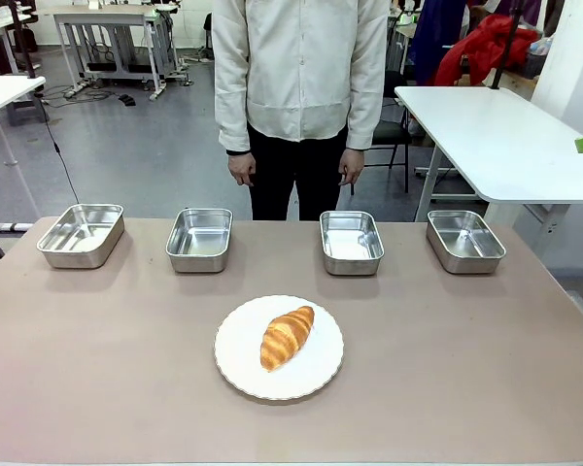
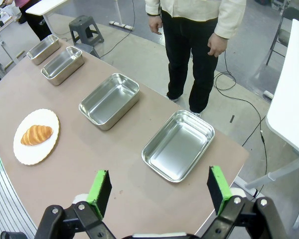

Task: Place the bread in the container.
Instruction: Place the Butter Roll into the Airtight Container indicated by the human.

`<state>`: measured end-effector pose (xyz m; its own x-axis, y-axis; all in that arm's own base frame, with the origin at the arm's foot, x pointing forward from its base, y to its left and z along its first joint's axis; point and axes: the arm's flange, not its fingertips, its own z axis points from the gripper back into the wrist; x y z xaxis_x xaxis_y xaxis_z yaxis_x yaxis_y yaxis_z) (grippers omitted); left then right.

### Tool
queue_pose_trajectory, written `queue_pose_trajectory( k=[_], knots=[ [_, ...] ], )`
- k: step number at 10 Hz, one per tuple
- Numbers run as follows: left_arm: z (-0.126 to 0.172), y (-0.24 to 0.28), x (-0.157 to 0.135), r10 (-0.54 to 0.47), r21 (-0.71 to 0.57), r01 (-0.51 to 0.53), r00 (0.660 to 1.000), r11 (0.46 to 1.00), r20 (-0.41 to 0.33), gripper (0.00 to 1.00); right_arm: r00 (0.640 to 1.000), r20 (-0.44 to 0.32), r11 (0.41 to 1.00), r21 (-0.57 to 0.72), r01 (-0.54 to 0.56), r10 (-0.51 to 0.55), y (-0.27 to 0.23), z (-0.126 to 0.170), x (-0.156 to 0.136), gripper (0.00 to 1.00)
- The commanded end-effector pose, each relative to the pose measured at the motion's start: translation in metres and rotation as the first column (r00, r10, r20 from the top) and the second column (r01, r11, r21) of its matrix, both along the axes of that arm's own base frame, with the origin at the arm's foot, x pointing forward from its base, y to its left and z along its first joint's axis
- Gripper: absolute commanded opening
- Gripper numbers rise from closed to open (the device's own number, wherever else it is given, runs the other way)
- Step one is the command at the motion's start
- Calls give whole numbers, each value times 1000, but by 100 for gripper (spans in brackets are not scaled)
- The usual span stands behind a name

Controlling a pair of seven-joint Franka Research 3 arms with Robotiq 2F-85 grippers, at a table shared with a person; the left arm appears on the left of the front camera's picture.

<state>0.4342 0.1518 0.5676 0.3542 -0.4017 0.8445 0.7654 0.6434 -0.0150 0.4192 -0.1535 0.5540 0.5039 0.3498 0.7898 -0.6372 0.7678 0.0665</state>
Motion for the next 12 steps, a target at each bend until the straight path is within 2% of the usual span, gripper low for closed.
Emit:
queue_pose_trajectory(
  k=[1,12],
  knots=[
    [2,0,-1,3,-9,-3,1000,1000,10,100,1000,8,1000,8,-6,6,0,-1,0,100],
    [2,0,-1,3,-9,-3,1000,1000,10,100,1000,8,1000,8,-6,6,0,-1,0,100]
  ],
)
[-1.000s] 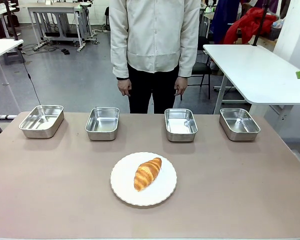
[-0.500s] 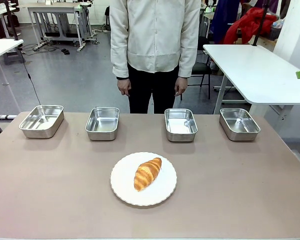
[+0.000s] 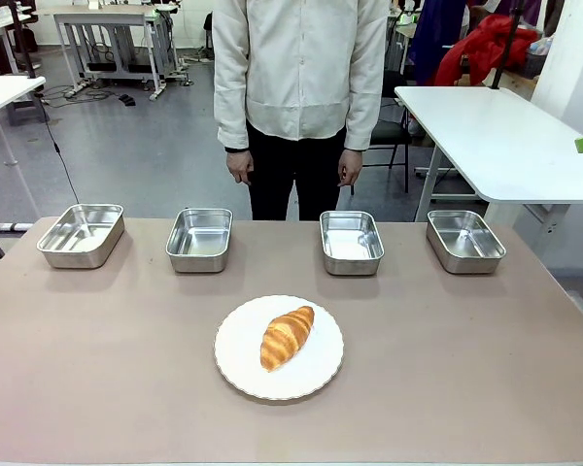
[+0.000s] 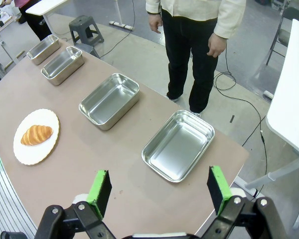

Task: Place the bread in the container.
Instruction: Place the Butter Roll into the Airtight Container indicated by the human.

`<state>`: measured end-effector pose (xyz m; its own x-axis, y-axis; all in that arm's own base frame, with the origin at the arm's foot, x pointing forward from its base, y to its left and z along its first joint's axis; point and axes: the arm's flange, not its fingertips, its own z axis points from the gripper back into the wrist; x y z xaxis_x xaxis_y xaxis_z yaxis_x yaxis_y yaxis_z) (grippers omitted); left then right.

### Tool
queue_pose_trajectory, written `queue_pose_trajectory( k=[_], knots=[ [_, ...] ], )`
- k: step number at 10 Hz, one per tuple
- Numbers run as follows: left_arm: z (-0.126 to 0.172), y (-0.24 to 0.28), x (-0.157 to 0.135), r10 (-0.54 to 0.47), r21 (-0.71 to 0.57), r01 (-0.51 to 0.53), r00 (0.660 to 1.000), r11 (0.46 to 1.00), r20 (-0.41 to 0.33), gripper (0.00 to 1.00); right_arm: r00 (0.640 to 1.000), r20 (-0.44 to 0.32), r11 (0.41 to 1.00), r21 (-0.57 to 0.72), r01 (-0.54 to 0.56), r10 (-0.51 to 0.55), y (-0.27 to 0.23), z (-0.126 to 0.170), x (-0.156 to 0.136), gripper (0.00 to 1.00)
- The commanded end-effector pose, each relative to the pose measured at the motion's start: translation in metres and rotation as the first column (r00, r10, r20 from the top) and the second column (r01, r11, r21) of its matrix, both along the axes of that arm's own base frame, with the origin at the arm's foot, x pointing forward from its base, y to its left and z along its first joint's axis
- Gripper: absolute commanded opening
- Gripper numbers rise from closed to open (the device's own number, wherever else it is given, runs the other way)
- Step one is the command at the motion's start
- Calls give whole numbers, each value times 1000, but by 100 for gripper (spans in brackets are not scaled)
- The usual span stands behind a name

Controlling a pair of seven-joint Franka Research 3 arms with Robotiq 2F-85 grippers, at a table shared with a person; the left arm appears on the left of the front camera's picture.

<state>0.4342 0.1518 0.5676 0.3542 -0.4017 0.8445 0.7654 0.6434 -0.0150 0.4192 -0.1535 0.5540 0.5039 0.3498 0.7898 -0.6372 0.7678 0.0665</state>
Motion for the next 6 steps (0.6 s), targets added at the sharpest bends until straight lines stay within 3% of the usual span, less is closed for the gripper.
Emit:
queue_pose_trajectory(
  k=[1,6],
  knots=[
    [2,0,-1,3,-9,-3,1000,1000,10,100,1000,8,1000,8,-6,6,0,-1,0,100],
    [2,0,-1,3,-9,-3,1000,1000,10,100,1000,8,1000,8,-6,6,0,-1,0,100]
  ],
)
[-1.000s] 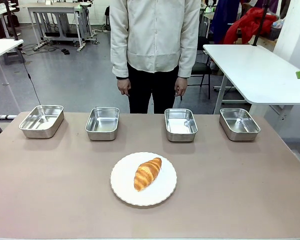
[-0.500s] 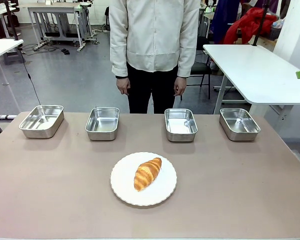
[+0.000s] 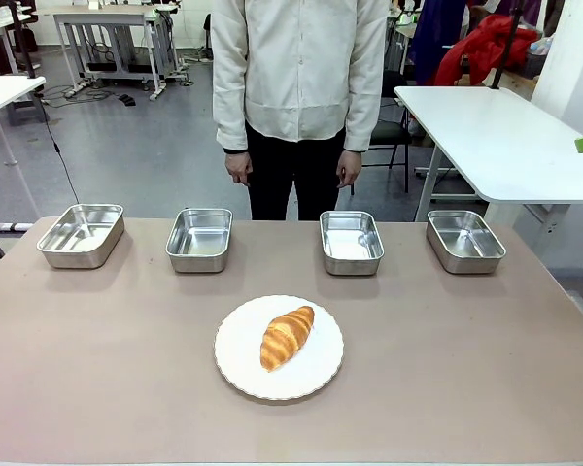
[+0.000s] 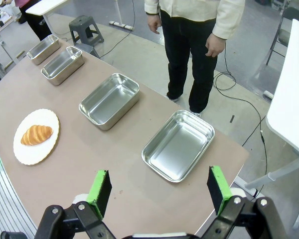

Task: Place the bread in the container.
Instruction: Place the Butter Roll into the Airtight Container indicated by the human.

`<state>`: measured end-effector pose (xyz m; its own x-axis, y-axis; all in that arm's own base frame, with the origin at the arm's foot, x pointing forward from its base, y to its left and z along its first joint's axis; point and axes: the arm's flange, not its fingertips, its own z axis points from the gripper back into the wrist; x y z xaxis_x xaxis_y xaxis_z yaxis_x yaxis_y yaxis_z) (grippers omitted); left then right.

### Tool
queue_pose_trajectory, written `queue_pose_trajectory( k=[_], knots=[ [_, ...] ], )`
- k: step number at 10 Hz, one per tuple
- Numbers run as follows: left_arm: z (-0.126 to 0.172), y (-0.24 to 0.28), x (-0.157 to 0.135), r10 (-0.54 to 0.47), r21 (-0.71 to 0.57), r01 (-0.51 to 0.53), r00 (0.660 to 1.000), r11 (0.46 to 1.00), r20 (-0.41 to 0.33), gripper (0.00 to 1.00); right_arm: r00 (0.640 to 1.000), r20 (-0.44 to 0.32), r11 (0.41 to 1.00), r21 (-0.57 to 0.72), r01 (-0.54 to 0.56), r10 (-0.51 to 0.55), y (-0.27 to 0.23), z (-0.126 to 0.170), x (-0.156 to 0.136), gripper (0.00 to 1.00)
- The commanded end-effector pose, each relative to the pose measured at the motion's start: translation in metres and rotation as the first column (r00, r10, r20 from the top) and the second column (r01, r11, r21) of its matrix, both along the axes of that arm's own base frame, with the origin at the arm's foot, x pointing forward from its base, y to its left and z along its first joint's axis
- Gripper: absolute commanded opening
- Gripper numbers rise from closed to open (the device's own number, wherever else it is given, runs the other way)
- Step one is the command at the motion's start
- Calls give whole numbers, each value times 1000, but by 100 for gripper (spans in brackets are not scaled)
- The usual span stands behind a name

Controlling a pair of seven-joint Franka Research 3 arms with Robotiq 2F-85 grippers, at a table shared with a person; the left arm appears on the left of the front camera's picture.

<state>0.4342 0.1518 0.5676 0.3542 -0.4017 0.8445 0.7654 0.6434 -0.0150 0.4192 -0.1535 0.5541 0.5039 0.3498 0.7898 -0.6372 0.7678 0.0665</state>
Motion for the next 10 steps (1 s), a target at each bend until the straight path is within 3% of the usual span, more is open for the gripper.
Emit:
queue_pose_trajectory(
  k=[1,10],
  knots=[
    [2,0,-1,3,-9,-3,1000,1000,10,100,1000,8,1000,8,-6,6,0,-1,0,100],
    [2,0,-1,3,-9,-3,1000,1000,10,100,1000,8,1000,8,-6,6,0,-1,0,100]
  ],
)
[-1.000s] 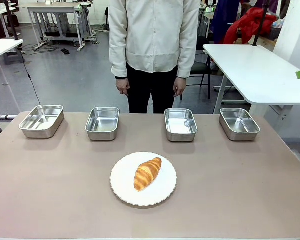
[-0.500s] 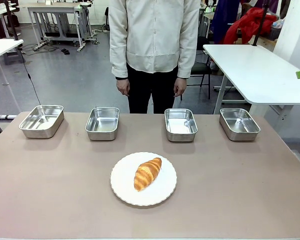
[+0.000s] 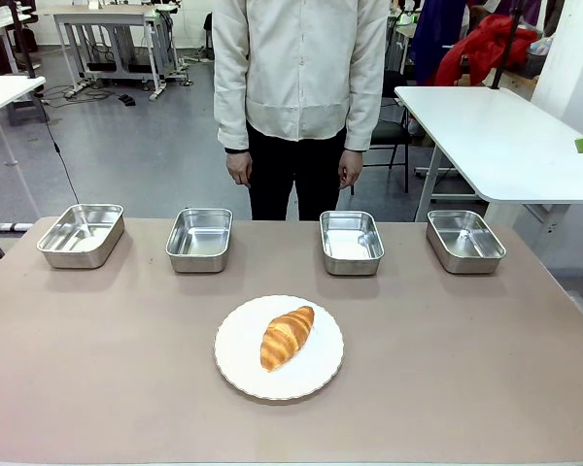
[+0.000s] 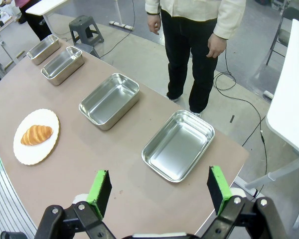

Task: Place the bread in the container.
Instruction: Place the Butter Roll into the Airtight Container indicated by the human.

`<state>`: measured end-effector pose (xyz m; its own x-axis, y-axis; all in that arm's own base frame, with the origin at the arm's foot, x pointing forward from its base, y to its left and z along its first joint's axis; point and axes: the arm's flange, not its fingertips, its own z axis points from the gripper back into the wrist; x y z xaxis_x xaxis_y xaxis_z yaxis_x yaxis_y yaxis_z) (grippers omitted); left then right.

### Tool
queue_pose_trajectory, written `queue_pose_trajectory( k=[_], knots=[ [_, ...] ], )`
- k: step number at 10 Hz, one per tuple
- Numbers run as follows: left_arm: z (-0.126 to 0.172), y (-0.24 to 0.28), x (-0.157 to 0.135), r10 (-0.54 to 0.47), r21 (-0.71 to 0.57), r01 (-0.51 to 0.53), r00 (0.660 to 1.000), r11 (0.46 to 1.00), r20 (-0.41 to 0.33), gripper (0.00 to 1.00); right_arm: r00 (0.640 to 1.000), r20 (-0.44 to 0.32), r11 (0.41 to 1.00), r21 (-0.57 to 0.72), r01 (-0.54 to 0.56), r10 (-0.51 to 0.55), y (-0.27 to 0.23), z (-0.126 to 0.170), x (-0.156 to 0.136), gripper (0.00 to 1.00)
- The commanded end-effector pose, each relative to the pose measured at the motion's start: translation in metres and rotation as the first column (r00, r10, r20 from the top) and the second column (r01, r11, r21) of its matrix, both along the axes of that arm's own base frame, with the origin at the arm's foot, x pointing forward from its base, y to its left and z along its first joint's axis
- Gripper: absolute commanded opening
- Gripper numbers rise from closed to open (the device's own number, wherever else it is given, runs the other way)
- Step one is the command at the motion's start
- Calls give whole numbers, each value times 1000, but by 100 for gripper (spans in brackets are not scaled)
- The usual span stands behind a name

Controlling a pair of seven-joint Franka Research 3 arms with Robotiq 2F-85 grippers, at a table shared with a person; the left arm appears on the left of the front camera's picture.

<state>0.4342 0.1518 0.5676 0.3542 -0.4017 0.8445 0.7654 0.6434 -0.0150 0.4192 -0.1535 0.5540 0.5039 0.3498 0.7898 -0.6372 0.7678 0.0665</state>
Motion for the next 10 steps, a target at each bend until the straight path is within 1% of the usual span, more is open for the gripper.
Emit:
queue_pose_trajectory(
  k=[1,10],
  knots=[
    [2,0,-1,3,-9,-3,1000,1000,10,100,1000,8,1000,8,-6,6,0,-1,0,100],
    [2,0,-1,3,-9,-3,1000,1000,10,100,1000,8,1000,8,-6,6,0,-1,0,100]
  ],
)
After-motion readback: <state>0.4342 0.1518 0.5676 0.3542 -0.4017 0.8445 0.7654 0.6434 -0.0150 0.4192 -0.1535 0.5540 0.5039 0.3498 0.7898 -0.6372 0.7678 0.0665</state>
